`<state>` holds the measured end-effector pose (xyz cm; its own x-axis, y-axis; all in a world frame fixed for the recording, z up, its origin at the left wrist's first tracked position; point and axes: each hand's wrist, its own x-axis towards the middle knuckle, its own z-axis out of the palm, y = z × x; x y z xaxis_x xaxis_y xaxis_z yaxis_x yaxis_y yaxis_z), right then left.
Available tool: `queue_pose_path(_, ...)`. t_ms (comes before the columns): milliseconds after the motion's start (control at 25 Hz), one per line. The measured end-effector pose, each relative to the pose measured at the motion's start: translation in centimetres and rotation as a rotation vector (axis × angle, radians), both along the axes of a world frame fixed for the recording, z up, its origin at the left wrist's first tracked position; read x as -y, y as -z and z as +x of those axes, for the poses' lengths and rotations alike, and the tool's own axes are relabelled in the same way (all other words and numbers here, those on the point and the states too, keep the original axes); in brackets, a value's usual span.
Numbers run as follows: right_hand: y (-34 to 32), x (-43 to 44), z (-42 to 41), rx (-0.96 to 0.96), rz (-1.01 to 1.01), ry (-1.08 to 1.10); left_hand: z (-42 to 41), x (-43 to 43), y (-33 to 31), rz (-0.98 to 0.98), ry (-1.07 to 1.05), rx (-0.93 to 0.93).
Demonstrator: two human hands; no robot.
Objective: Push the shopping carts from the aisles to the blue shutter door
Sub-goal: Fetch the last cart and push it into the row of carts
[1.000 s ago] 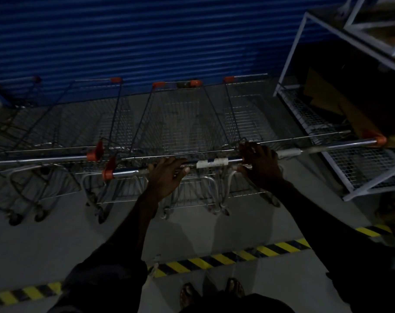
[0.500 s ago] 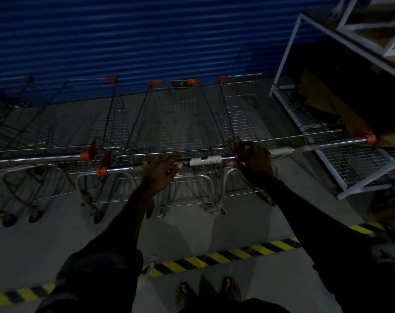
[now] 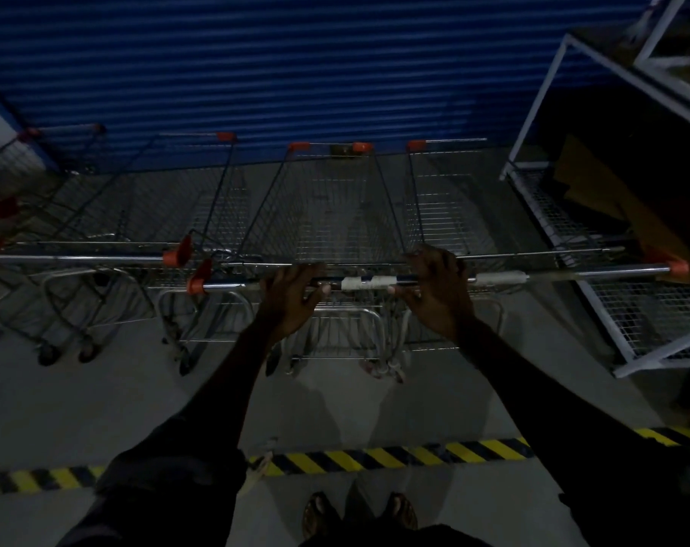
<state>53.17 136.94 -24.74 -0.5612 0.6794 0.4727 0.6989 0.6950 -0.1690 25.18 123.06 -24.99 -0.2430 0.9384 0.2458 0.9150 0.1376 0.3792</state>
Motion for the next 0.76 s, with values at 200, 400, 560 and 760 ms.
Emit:
queue_pose_path(200,-2.0,2.3,-5.3,-0.095,-0.018,-0.075,-0.3,2.6,-3.1,0.071,-0.106,-0.064)
queue_pose_path(400,-3.6,5.3,-10.3,-0.094,-0.118,-0.096,-3.7,6.8,-4.9,0.16,-0.125,-0.019)
queue_pose_path(560,-3.8,8.5,-14.2,-0.122,-0.137,-0.07,-7.3,10.3,-4.7,0.198,-0.051,-0.08)
queue_pose_path(760,-2.8,13.8,-19.4,-0.225,-0.106,0.006,-12.7,13.5,-3.5,0.164,0.019,-0.032)
